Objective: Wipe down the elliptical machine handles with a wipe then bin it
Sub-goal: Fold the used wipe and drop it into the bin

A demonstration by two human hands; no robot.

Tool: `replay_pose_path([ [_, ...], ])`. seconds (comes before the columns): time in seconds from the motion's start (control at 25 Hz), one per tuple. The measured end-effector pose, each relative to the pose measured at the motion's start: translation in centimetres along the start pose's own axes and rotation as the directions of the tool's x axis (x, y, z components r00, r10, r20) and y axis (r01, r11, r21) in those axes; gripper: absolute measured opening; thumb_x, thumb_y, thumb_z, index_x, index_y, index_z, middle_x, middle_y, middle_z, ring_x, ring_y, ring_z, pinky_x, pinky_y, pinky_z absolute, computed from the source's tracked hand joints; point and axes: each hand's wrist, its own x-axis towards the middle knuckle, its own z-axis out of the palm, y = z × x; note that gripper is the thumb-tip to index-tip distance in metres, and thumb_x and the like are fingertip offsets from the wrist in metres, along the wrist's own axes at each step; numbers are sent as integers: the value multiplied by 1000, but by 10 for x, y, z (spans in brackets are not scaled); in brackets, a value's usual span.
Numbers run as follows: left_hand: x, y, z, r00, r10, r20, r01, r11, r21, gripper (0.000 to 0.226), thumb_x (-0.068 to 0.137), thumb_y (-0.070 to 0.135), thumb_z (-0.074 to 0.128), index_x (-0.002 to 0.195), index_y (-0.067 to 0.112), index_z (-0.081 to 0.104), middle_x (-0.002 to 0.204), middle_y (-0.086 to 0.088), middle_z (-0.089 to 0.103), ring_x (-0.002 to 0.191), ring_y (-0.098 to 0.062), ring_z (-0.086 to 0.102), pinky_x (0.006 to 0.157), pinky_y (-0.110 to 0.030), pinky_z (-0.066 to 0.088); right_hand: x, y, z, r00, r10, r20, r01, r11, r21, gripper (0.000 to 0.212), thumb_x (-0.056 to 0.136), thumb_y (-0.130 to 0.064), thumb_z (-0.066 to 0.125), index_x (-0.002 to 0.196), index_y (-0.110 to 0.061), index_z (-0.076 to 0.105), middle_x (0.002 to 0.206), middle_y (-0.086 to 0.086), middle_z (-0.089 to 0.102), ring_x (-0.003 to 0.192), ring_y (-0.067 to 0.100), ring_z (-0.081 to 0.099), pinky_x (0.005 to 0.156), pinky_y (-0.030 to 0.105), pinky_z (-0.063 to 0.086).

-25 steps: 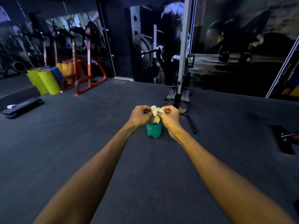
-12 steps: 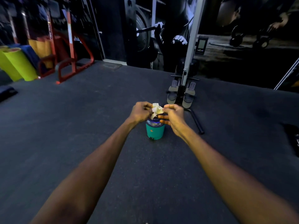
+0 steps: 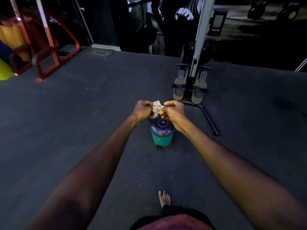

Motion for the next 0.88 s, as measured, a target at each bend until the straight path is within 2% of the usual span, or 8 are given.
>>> replay_pose_path([
  [0.16, 83, -4, -19, 997, -46, 54, 50, 996, -73, 20, 93, 2, 56, 79, 11, 66, 72, -13, 62, 58, -20, 56, 58, -30, 49, 78, -12, 36, 997, 65, 33, -63, 996, -61, 23, 84, 17, 58, 87, -6, 58, 72, 13, 59, 54, 20, 54, 38, 19, 48],
  [0.24, 126, -8, -24, 995, -67, 70, 73, 994, -84, 24, 95, 3, 55, 77, 14, 66, 69, -10, 62, 56, -18, 56, 58, -29, 49, 117, -14, 50, 995, 96, 33, -93, 991, -92, 22, 84, 16, 59, 88, -5, 60, 73, 12, 61, 56, 19, 56, 40, 19, 50],
  [0.36, 187, -13, -24, 993, -79, 88, 84, 995, -52, 27, 96, 2, 55, 74, 16, 65, 61, -1, 60, 46, -7, 55, 49, -23, 50, 170, -15, 63, 992, 120, -26, -122, 986, -113, 28, 83, 14, 62, 81, -13, 57, 83, 11, 62, 62, 19, 60, 46, 23, 53],
  [0.44, 229, -15, -22, 991, -79, 104, 82, 996, -28, 21, 94, -1, 54, 82, 11, 67, 63, -3, 59, 41, -2, 53, 45, -20, 49, 204, -14, 74, 988, 135, -78, -143, 984, -109, 29, 84, 13, 63, 81, -14, 57, 82, 12, 63, 62, 20, 60, 46, 23, 53],
  [0.56, 279, -16, -23, 990, -53, 134, 57, 998, -27, 16, 94, -3, 55, 101, 0, 69, 64, -2, 60, 39, 2, 53, 43, -18, 50, 240, -18, 85, 977, 178, -115, -187, 980, -66, 26, 85, 15, 62, 79, -10, 57, 73, 12, 62, 51, 16, 61, 44, 22, 52],
  [0.68, 308, -14, -23, 990, -27, 140, 29, 999, -15, 16, 93, -3, 55, 101, 1, 69, 65, 0, 61, 39, 4, 53, 44, -18, 51, 264, -23, 89, 969, 207, -138, -211, 977, -11, 25, 86, 17, 59, 79, -7, 57, 70, 13, 62, 40, 8, 60, 45, 22, 53],
  [0.88, 349, -9, -19, 982, -4, 186, 6, 1000, -10, 17, 93, -4, 53, 103, -3, 68, 64, -2, 59, 35, 4, 52, 39, -15, 48, 299, -27, 94, 964, 214, -156, -215, 977, 9, 24, 86, 15, 61, 82, -8, 57, 72, 13, 63, 45, 10, 62, 47, 23, 54],
])
